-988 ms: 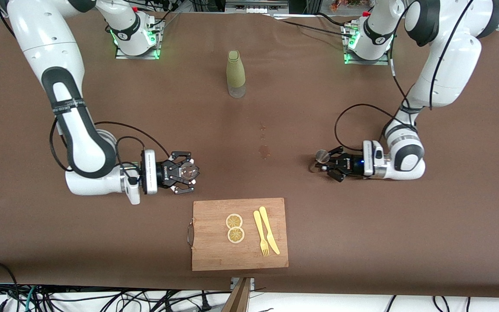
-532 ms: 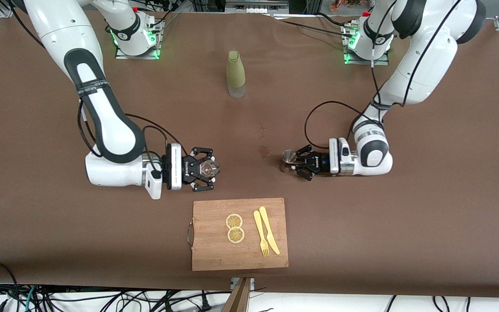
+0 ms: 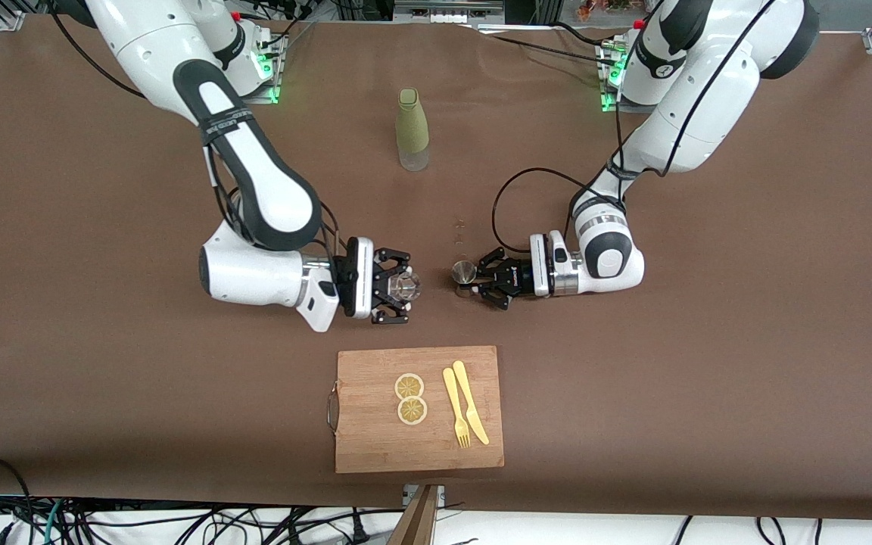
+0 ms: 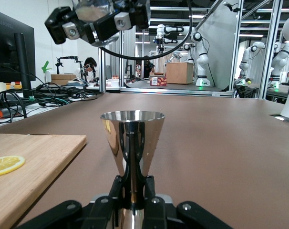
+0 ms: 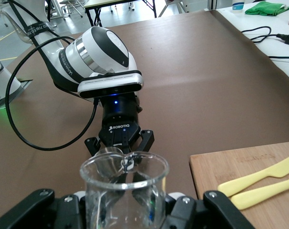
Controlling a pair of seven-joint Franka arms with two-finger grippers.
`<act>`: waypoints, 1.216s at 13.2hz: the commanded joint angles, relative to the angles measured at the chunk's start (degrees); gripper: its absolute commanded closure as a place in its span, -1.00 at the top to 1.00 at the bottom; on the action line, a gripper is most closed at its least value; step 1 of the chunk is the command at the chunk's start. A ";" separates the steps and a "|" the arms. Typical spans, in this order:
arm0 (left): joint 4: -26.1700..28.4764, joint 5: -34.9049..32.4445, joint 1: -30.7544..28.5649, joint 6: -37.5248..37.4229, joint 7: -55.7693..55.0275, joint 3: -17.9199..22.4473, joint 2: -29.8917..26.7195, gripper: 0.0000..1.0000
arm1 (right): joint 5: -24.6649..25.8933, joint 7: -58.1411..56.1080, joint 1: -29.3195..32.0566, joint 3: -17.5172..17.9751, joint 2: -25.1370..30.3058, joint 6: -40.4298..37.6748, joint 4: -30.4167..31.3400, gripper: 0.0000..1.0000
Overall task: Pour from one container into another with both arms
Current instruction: 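Raise the glass cup above the jigger with the right gripper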
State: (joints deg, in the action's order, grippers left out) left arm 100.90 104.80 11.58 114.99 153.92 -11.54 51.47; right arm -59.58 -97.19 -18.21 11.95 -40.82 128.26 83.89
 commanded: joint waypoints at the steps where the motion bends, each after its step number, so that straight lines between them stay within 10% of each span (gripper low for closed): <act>1: -1.49 4.44 2.12 3.82 3.49 -0.42 0.47 -1.00 | 1.57 0.95 -1.03 -0.44 3.46 0.93 3.99 -1.00; 16: -5.54 7.70 3.88 13.15 1.03 -5.25 0.47 -1.00 | 9.38 1.82 -4.12 -0.70 6.71 9.46 11.46 -1.00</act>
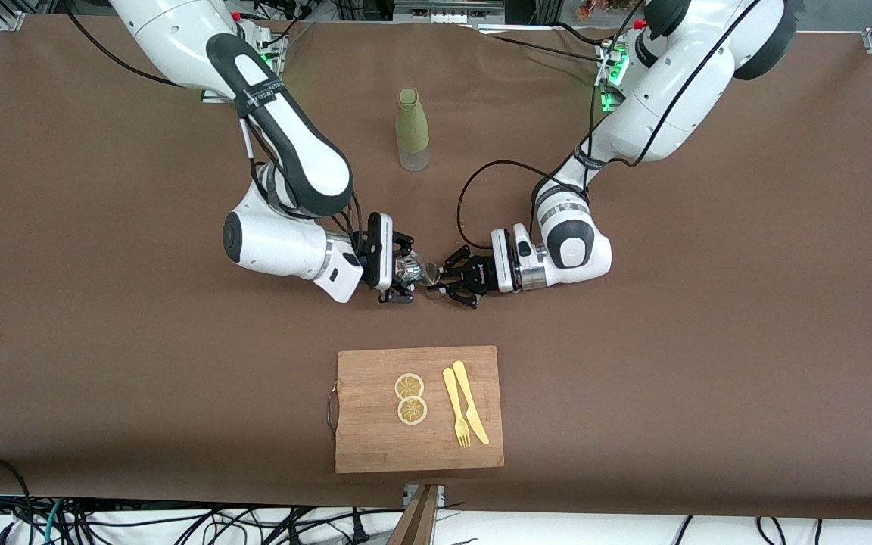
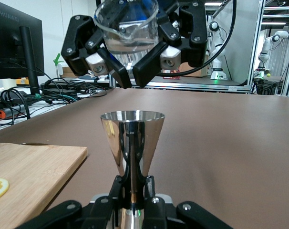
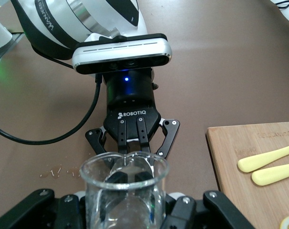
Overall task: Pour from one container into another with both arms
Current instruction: 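Tilt the glass cup with the right gripper to pour into the jigger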
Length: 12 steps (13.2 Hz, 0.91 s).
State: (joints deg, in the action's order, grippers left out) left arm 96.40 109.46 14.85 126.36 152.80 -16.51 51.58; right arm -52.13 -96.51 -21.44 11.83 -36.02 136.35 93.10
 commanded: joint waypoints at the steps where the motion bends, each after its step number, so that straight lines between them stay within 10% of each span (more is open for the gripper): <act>1: -1.04 3.04 0.62 1.78 2.15 -0.27 0.37 -1.00 | 2.47 1.15 -0.88 -0.58 1.92 1.46 2.52 -1.00; 12: -1.04 3.56 0.88 2.39 2.15 -0.27 0.28 -1.00 | 18.81 14.93 -1.67 -0.67 2.18 1.46 1.56 -1.00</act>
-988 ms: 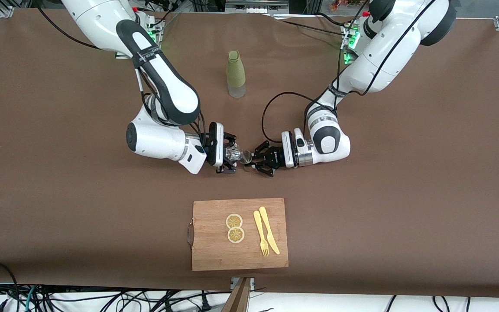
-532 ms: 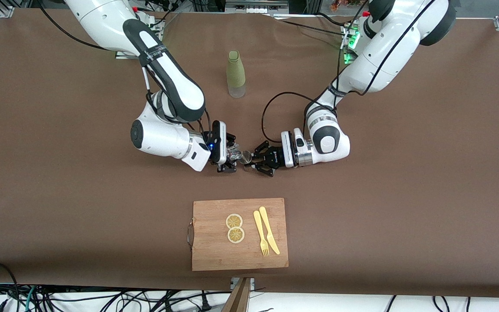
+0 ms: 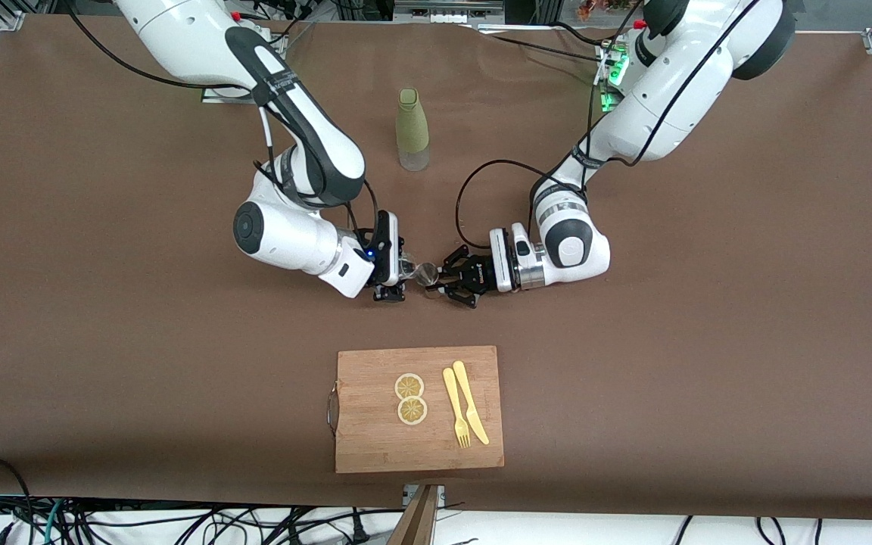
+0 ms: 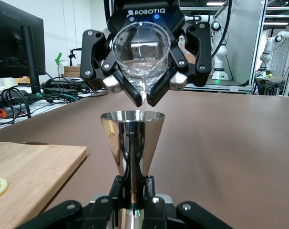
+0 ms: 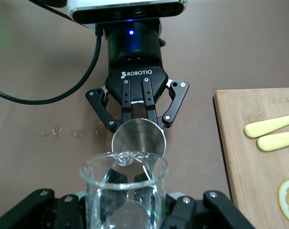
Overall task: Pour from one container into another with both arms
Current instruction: 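Tilt the glass cup with the right gripper to pour into the jigger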
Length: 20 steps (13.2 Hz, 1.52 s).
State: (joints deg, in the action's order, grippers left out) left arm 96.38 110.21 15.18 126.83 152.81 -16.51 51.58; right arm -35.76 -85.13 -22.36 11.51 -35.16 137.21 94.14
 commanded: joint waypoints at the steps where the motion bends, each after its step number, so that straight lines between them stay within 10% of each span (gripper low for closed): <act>1: -1.02 2.82 0.55 2.02 2.15 -0.27 0.28 -1.00 | 2.80 4.44 -0.76 -0.34 1.32 0.51 0.08 -1.00; 20: -1.11 3.52 0.82 2.11 1.53 -0.45 0.10 -1.00 | -7.47 3.66 -0.05 0.01 3.42 -2.03 -0.10 -1.00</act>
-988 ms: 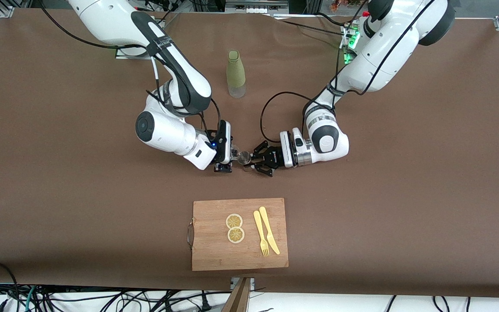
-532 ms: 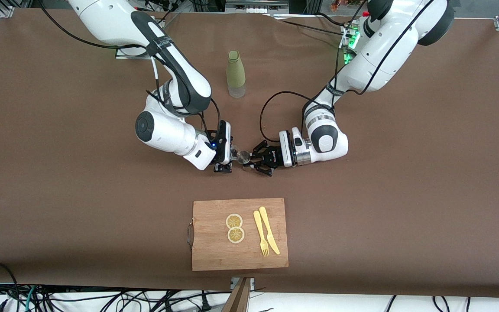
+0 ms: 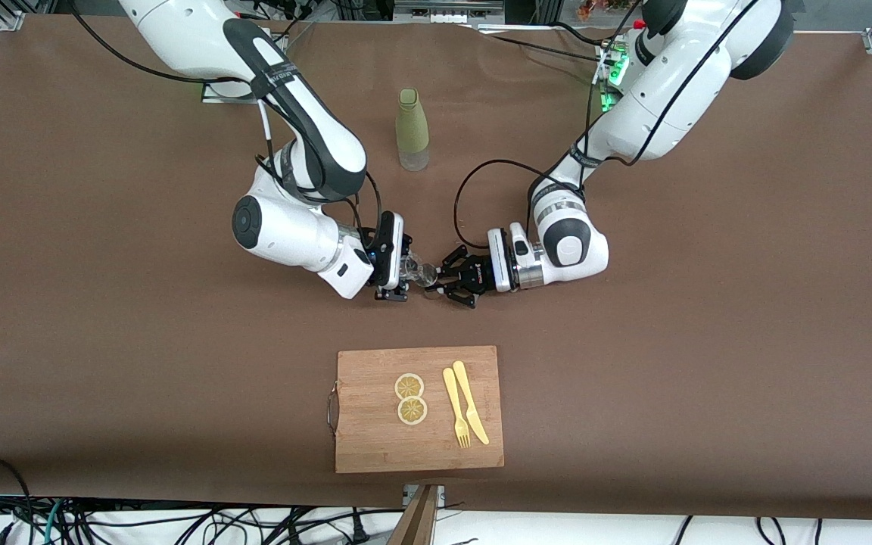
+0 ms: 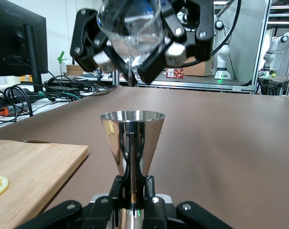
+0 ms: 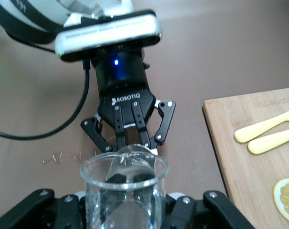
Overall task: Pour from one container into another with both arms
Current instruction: 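Tilt the glass cup with the right gripper to pour into the jigger, then carry the glass cup back with the right gripper while the left gripper withdraws the jigger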
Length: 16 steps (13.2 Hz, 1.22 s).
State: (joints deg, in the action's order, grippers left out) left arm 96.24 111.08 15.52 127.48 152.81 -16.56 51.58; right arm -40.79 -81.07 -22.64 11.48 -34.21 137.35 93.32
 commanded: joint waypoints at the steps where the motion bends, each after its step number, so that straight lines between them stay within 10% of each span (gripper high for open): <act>1: -0.88 2.66 0.38 1.46 1.44 -0.41 -0.07 -1.00 | -3.59 -0.75 0.49 -0.14 2.66 -3.57 0.72 -1.00; 7: -0.01 2.57 -0.76 0.94 0.83 -0.23 -0.86 -1.00 | -17.38 -14.26 9.17 -0.41 3.36 -18.04 0.63 -1.00; 16: 12.99 -8.57 -12.43 -10.64 1.09 1.34 -7.81 -1.00 | -17.66 -42.91 30.18 -0.76 -4.97 -44.87 1.86 -1.00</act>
State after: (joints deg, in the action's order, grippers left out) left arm 104.15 106.30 6.70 121.23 152.65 -15.84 46.89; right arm -57.21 -118.25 4.00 9.83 -36.89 95.83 94.84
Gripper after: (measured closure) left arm 0.793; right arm 0.877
